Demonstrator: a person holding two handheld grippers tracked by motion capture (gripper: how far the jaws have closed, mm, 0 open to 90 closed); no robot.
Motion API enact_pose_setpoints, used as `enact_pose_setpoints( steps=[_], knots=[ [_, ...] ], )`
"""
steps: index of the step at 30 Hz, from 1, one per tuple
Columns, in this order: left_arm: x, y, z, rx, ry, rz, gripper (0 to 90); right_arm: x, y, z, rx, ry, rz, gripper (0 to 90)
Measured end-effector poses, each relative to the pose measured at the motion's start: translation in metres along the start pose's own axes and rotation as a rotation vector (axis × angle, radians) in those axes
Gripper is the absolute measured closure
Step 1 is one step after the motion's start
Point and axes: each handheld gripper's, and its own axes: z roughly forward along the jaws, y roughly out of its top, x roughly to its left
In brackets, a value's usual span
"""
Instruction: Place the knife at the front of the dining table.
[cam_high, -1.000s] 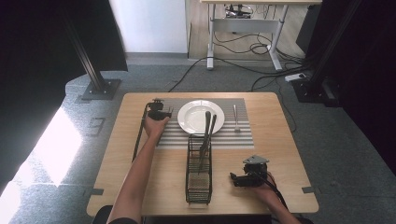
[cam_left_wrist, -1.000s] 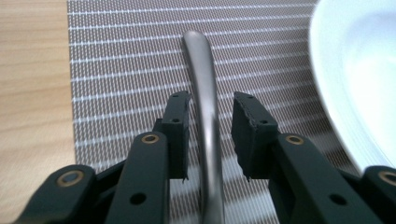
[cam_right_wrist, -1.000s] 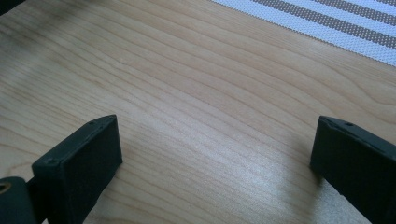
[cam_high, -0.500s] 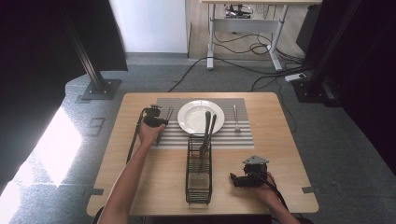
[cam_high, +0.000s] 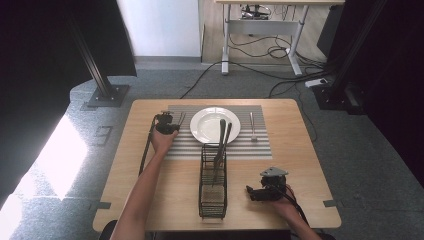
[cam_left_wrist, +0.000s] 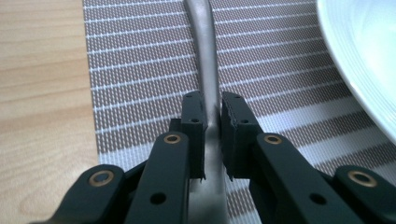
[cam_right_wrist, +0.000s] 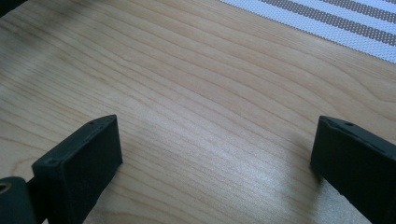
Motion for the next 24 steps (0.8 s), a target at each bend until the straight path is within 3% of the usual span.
enact_pose_setpoints(
  steps=[10, 11, 12, 15, 16, 21, 24],
  knots=[
    [0.002, 0.007, 0.006, -0.002, 0.002, -0.025, 79.8, 0.0, 0.0, 0.0, 0.0, 0.002, -0.001, 1.9],
    [0.002, 0.007, 0.006, -0.002, 0.002, -0.025, 77.9, 0.0, 0.0, 0.0, 0.0, 0.002, -0.001, 1.9],
    [0.004, 0.006, 0.005, -0.004, -0.036, -0.025, 72.1, 0.0, 0.0, 0.0, 0.0, 0.002, -0.001, 1.9],
    [0.003, 0.004, 0.001, 0.004, -0.045, -0.01, 58.2, 0.0, 0.0, 0.0, 0.0, 0.002, -0.001, 2.0],
    [0.003, 0.001, -0.004, -0.002, -0.033, 0.009, 56.5, 0.0, 0.0, 0.0, 0.0, 0.002, -0.001, 2.0],
    [0.008, -0.008, -0.016, 0.007, -0.035, 0.015, 51.7, 0.0, 0.0, 0.0, 0.0, 0.002, -0.001, 1.9],
    [0.012, -0.023, -0.028, 0.017, -0.059, 0.009, 49.7, 0.0, 0.0, 0.0, 0.0, 0.0, -0.002, 1.9]
  ],
)
